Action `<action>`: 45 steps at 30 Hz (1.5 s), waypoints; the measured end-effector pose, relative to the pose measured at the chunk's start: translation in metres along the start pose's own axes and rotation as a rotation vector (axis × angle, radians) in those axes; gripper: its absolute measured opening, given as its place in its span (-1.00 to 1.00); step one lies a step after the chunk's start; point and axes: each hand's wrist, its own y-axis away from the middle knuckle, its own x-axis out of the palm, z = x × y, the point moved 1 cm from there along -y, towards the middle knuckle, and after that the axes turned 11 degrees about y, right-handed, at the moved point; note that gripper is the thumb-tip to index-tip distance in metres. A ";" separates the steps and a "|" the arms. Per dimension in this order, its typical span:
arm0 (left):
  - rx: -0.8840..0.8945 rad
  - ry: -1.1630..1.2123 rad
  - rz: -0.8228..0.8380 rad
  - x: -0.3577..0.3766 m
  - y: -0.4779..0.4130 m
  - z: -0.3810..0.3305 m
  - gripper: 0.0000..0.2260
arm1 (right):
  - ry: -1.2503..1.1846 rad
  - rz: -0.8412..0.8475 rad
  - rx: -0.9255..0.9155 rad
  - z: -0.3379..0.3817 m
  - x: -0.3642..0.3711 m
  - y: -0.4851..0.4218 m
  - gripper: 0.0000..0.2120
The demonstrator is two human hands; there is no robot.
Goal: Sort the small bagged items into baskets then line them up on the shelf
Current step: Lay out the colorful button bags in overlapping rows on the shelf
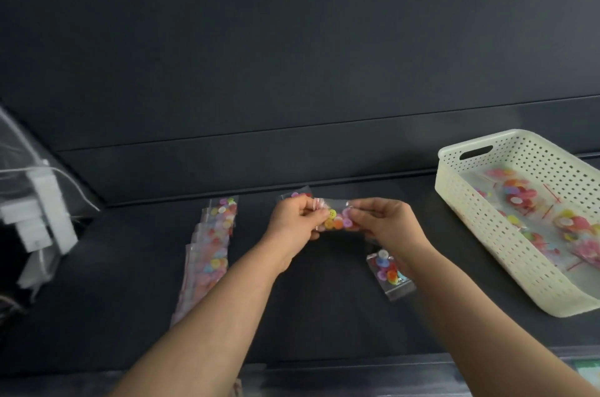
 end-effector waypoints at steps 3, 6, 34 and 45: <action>0.023 0.004 -0.062 -0.009 0.002 0.001 -0.96 | -0.034 -0.005 -0.019 0.002 0.013 -0.003 -0.86; 0.017 -0.034 -0.126 -0.019 0.004 0.006 -0.95 | 0.009 0.072 -0.045 0.003 0.024 -0.004 -0.74; 0.228 -0.873 -0.175 -0.053 -0.037 0.029 -0.77 | 1.118 -0.096 -0.519 -0.003 0.074 -0.053 -0.75; 0.328 -0.714 -0.102 -0.031 -0.036 0.016 -0.87 | 1.081 -0.242 -0.374 -0.004 0.032 -0.027 -0.76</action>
